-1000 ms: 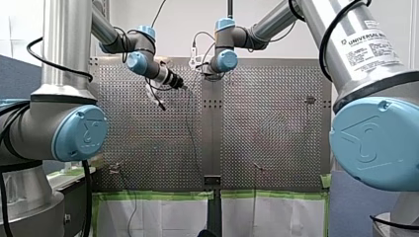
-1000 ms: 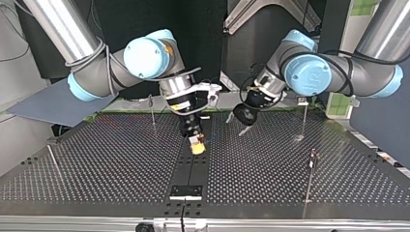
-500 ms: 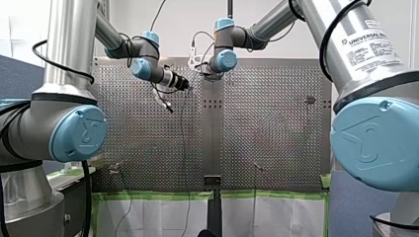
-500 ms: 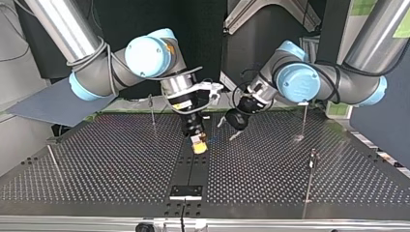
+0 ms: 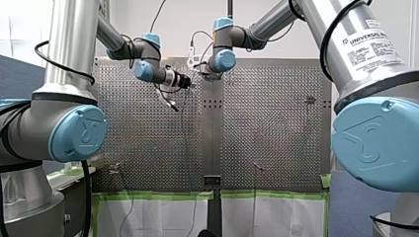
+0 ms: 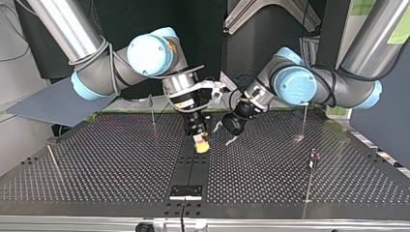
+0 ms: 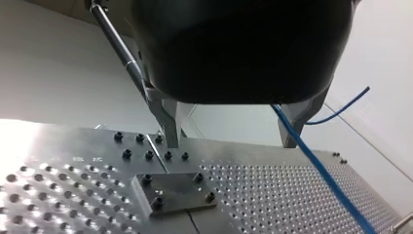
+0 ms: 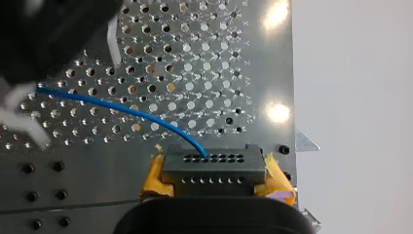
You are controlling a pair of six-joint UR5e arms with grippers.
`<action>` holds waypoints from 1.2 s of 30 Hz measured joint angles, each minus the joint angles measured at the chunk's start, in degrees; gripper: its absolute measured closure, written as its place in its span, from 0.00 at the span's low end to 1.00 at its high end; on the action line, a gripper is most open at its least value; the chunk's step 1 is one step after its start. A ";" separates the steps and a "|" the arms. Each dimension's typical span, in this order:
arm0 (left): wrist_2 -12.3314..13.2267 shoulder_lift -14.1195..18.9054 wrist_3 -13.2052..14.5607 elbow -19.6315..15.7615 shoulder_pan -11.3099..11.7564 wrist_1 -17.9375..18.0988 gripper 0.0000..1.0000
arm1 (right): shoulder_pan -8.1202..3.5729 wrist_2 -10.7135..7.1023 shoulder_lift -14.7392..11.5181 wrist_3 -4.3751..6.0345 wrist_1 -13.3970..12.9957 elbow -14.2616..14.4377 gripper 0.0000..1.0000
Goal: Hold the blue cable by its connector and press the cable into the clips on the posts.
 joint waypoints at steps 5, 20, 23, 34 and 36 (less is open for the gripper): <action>0.17 -1.89 1.04 1.17 -0.31 -0.85 0.02 | 0.11 -0.09 0.00 -0.04 -0.03 0.00 1.00; -3.58 -2.45 6.77 1.47 0.01 -2.55 0.81 | 0.19 -0.17 0.01 -0.06 -0.01 0.00 1.00; -4.34 -2.44 6.47 1.47 -0.15 -2.21 1.00 | 0.20 -0.14 0.01 -0.06 -0.01 0.00 1.00; -7.12 -2.20 7.16 1.49 -0.22 -1.31 1.00 | 0.18 -0.13 0.06 -0.06 -0.04 0.01 1.00; -8.19 -1.84 8.21 1.50 -0.06 -1.98 1.00 | 0.20 -0.13 0.10 -0.06 -0.02 0.02 1.00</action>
